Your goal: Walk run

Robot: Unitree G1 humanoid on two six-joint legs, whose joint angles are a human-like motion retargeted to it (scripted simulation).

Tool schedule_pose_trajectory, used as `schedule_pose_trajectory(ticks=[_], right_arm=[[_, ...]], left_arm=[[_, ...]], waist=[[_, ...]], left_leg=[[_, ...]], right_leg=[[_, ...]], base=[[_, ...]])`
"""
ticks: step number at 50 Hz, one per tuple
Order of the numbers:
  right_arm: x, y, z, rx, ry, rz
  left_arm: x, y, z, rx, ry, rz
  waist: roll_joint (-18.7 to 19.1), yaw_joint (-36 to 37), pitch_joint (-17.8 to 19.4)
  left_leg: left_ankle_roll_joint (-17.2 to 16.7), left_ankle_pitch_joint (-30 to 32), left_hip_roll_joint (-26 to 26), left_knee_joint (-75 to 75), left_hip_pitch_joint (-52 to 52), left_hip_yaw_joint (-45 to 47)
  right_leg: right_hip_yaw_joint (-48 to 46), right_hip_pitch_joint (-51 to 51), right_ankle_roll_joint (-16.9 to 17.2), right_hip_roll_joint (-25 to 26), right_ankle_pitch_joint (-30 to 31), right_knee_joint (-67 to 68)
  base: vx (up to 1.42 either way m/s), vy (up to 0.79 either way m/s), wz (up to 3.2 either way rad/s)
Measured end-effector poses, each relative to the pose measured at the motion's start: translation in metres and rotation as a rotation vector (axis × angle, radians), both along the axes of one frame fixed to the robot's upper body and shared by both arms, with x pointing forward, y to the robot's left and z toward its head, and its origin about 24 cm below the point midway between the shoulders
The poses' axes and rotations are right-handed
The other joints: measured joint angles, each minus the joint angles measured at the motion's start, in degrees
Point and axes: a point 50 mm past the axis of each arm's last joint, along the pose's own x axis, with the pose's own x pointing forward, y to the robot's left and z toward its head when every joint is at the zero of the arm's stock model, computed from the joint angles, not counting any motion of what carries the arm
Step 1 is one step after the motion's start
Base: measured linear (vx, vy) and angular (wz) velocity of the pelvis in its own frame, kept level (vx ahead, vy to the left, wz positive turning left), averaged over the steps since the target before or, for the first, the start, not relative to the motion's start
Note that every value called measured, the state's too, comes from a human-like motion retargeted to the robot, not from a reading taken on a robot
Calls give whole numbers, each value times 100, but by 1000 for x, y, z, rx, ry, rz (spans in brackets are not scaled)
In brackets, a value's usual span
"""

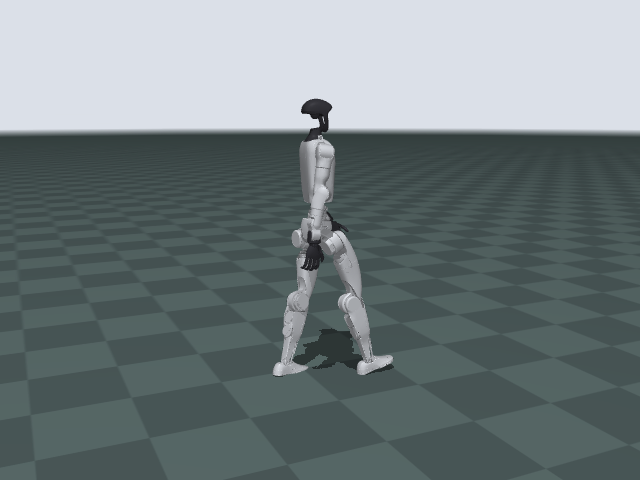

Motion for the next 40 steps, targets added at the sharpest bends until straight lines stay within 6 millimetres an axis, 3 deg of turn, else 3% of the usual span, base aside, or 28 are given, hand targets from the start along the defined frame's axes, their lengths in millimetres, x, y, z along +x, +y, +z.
schedule_pose_trajectory(ticks=[3, 5, 8, 10, 12, 15, 20, 25, 28, 30, 32, 35, 38, 40], right_arm=[[-1, -4, 1, -6, 11, 22], [0, -6, 1, -9, 20, 28], [17, -12, -1, -13, -5, 48], [36, -16, -3, -19, -49, 75], [59, -20, -4, -32, -113, 97], [94, -25, -4, -51, -217, 118], [142, -29, 2, -48, -409, 140], [172, -44, 11, -81, -514, 171], [176, -52, 14, -110, -527, 188], [173, -54, 13, -122, -520, 189], [164, -54, 11, -123, -496, 182], [140, -45, 5, -94, -425, 179], [111, -30, -2, -56, -331, 178], [90, -20, -4, -44, -267, 174]], left_arm=[[-41, -8, -15, -7, 162, -32], [-75, -15, -23, -10, 293, -57], [-126, -25, -28, -14, 479, -88], [-155, -30, -27, -19, 580, -109], [-179, -35, -26, -23, 661, -144], [-209, -46, -22, -28, 759, -185], [-246, -57, -14, -71, 862, -139], [-263, -69, -10, -115, 909, -38], [-264, -74, -10, -132, 909, 22], [-262, -76, -11, -138, 900, 45], [-257, -75, -12, -137, 889, 49], [-252, -71, -14, -123, 870, 62], [-244, -61, -15, -121, 848, 100], [-235, -56, -17, -133, 825, 142]], waist=[[96, -122, -98], [137, -77, -175], [-47, -70, -191], [-173, -87, -223], [-191, -166, -221], [-255, -178, -169], [-567, 620, -105], [-385, 998, -3], [-221, 946, -15], [-199, 915, -52], [-219, 910, -114], [-523, 1173, -284], [-815, 1366, -438], [-803, 1355, -464]], left_leg=[[-511, 827, 236, 367, 59, -87], [-905, 1721, 400, 847, -26, -116], [-1368, 3004, 369, 2275, -555, -242], [-1401, 3575, 260, 3384, -1109, -314], [-1126, 3531, 293, 4148, -1668, -463], [-564, 2559, 525, 4587, -2317, -303], [-2, 1508, 383, 3592, -3082, 234], [6, 1244, 143, 1401, -3298, 498], [121, 949, 13, 371, -3278, 1044], [153, 785, 23, -79, -3182, 1874], [445, 822, 4, -325, -2950, 2624], [1223, 978, -121, -297, -2751, 2631], [1223, 705, -269, -217, -2835, 1684], [1223, 602, -181, -125, -2664, 1902]], right_leg=[[356, 305, -172, 178, 455, -90], [511, 458, -439, 255, 479, -53], [449, 771, -751, 121, 207, 26], [202, 941, -907, 37, 15, 67], [354, 1105, -1047, 106, -193, 91], [149, 1325, -1208, 180, -374, 145], [556, 1704, -1395, 360, -562, 144], [296, 2116, -1502, 727, -810, 100], [-123, 2338, -1466, 933, -1011, 98], [-309, 2431, -1438, 1007, -1141, 161], [-486, 2491, -1386, 1042, -1199, 253], [-526, 2600, -1193, 888, -1066, 435], [-544, 2651, -823, 826, -490, 742], [-759, 2681, -170, 707, 338, 1098]], base=[[89, -41, 61], [80, -38, 15], [72, -35, 20], [57, -29, 17], [57, -27, 56], [58, -25, 31], [54, -16, -77], [58, -3, 3], [58, -1, 77], [53, -4, 81], [59, -5, 69], [67, -26, -22], [78, -36, -35], [69, 8, 31]])
